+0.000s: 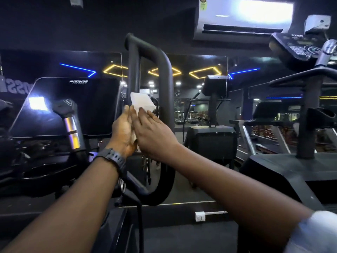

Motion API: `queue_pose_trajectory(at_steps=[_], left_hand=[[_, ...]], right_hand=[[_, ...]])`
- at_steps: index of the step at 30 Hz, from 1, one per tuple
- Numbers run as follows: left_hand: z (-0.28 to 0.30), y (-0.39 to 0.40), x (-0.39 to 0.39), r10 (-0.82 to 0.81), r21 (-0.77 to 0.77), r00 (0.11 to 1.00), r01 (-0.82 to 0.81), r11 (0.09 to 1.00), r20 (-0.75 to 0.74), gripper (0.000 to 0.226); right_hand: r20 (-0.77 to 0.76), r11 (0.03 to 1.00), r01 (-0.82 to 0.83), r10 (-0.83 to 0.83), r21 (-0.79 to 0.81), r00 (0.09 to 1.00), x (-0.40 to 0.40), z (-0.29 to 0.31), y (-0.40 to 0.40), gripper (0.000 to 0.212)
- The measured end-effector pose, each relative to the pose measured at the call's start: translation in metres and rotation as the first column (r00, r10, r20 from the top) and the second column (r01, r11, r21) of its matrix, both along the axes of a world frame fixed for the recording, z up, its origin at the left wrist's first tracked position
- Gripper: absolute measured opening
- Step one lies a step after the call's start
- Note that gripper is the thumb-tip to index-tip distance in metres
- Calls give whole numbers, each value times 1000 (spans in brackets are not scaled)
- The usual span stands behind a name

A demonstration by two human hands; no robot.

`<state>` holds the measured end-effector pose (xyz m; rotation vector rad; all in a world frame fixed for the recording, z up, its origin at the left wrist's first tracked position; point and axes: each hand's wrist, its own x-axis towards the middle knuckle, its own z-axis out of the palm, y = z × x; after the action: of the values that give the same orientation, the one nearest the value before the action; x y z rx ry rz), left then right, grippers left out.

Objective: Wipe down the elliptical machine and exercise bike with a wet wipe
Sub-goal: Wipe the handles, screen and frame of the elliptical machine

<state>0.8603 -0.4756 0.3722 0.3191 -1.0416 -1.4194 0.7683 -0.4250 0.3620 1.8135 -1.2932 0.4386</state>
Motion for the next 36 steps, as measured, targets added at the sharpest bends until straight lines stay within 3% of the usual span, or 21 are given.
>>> queue_pose_trajectory(at_steps=[3,7,9,16,19,22,27,31,36], left_hand=[[4,-2,3,-93,-21,989,96,995,111,71],[22,-18,13,-209,-19,978,209,978,25,49],[30,-29,21,-316,-33,948,315,949,-43,52],[38,-47,27,-406,-62,914,404,912,-20,81],[32,-43,23,-436,-89,896,429,899,-83,59],[31,-46,21,-467,-113,872,454,884,-148,59],[32,-68,27,-554,-121,829,544,831,-77,81],[40,-64,28,-531,-171,834,508,844,-147,62],[58,-53,40,-444,-200,896,429,881,-35,71]], right_hand=[[-80,999,-52,53,15,995,-4,-16,13,67],[71,1000,1,-2,25,997,15,38,-16,64],[100,1000,14,-13,-2,995,32,72,-36,60],[-121,999,-41,39,-14,992,20,43,-23,60],[45,1000,20,-19,-14,999,31,80,-34,61],[236,1000,2,2,-15,972,48,84,-43,59],[216,988,-72,101,-139,971,52,3,-20,64],[317,990,33,13,-137,948,57,64,-53,55],[249,986,163,-146,-47,957,51,154,-85,78]])
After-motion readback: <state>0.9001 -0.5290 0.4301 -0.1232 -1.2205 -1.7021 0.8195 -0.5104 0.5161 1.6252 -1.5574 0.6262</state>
